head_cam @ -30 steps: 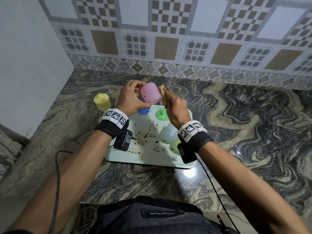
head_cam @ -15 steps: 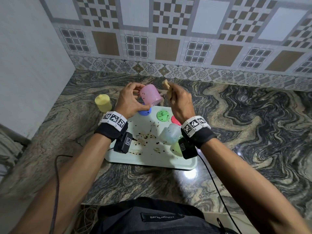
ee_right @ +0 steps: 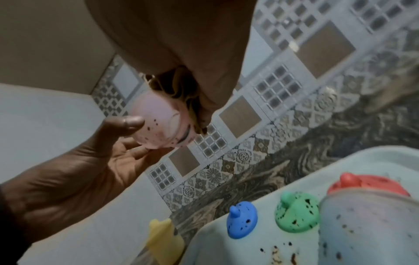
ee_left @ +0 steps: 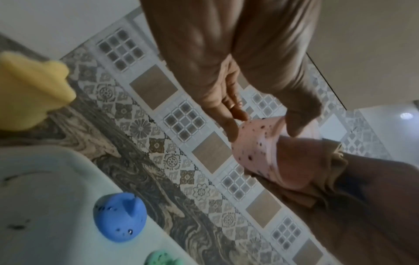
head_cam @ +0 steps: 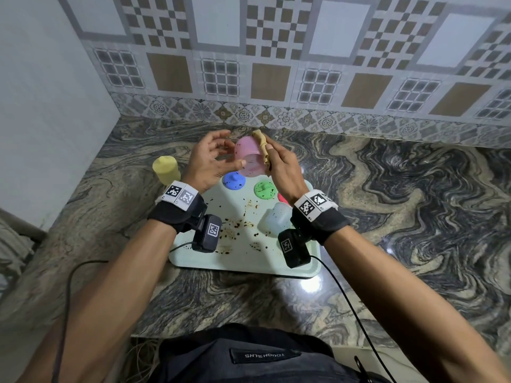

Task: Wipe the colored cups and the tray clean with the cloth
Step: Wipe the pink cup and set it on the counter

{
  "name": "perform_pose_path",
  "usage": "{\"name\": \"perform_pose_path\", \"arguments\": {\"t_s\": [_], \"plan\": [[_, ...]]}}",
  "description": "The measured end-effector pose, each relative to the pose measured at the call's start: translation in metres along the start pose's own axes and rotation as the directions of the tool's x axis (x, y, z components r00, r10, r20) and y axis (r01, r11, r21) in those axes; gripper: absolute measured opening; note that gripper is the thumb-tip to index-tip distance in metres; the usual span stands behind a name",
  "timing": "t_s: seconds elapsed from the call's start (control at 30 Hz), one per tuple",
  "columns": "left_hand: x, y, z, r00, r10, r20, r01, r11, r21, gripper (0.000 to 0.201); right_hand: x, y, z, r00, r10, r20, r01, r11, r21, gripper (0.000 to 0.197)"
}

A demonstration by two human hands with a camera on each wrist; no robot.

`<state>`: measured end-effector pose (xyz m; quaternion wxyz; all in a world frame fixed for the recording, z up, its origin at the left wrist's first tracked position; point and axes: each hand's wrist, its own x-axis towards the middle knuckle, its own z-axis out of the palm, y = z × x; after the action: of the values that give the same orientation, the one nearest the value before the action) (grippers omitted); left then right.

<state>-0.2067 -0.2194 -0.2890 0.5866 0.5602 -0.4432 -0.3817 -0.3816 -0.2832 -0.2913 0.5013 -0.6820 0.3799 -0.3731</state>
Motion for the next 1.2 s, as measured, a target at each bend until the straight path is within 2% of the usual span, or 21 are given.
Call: {"name": "perform_pose_path", "arguments": {"t_s": [0.13,0.2,0.3,0.37,0.47,0.53,0.63,0.7,0.83,0.93,1.0,1.1,1.2], "plan": [[0.003,0.008,-0.003,0.989,-0.048,0.139,0.037,0.996,0.081,0.076,0.003,-0.006,-0.001,1.000,-0.006,0.005,0.006,1.000,-0.011,0.049],[0.003,0.011,-0.002,0.985,-0.062,0.164,0.045,0.994,0.103,0.078,0.005,-0.009,-0.001,1.000,-0.010,0.011,0.010,0.998,-0.067,0.051],[0.005,0.011,-0.002,0.986,-0.081,0.147,0.068,0.993,0.097,0.075,0.003,-0.009,0.002,1.000,-0.010,-0.012,0.010,0.998,-0.056,0.050],[0.005,0.009,-0.002,0.986,-0.105,0.132,0.104,0.994,0.013,0.075,0.002,-0.007,0.006,0.999,0.008,-0.032,-0.009,0.999,-0.034,0.048],[0.004,0.005,0.002,0.986,-0.143,0.082,0.150,0.984,-0.093,0.079,-0.003,-0.008,0.007,0.999,0.010,-0.051,-0.004,0.993,0.115,0.041],[0.004,0.005,0.006,0.985,-0.163,0.049,0.168,0.975,-0.142,0.071,-0.005,-0.009,0.006,0.996,0.027,-0.080,-0.014,0.986,0.167,0.040],[0.006,0.009,0.011,0.981,-0.193,0.000,0.188,0.955,-0.229,0.061,-0.005,-0.012,0.010,0.992,-0.002,-0.125,0.012,0.996,0.083,0.042],[0.007,0.013,0.015,0.977,-0.213,-0.003,0.203,0.933,-0.297,0.054,-0.002,-0.008,0.014,0.991,-0.055,-0.122,0.059,0.998,0.030,0.045],[0.009,0.021,0.019,0.974,-0.225,-0.011,0.202,0.897,-0.393,0.043,-0.003,-0.015,0.016,0.985,-0.083,-0.150,0.080,0.996,-0.027,0.047],[0.013,0.019,0.015,0.966,-0.254,-0.042,0.215,0.887,-0.408,0.036,-0.004,-0.009,0.011,0.990,-0.122,-0.070,0.111,0.982,-0.150,0.042],[0.014,0.016,0.007,0.958,-0.281,-0.064,0.231,0.882,-0.410,0.033,-0.001,-0.001,0.005,0.995,-0.100,-0.009,0.096,0.974,-0.204,0.041],[0.011,0.013,-0.001,0.964,-0.266,0.028,0.261,0.910,-0.322,0.059,0.001,0.000,-0.005,0.997,-0.040,-0.065,0.027,0.981,-0.192,0.043],[0.007,0.012,0.003,0.983,-0.165,0.076,0.167,0.985,-0.030,0.081,0.001,-0.005,-0.004,0.998,-0.024,-0.057,0.017,0.991,-0.129,0.046]]}}
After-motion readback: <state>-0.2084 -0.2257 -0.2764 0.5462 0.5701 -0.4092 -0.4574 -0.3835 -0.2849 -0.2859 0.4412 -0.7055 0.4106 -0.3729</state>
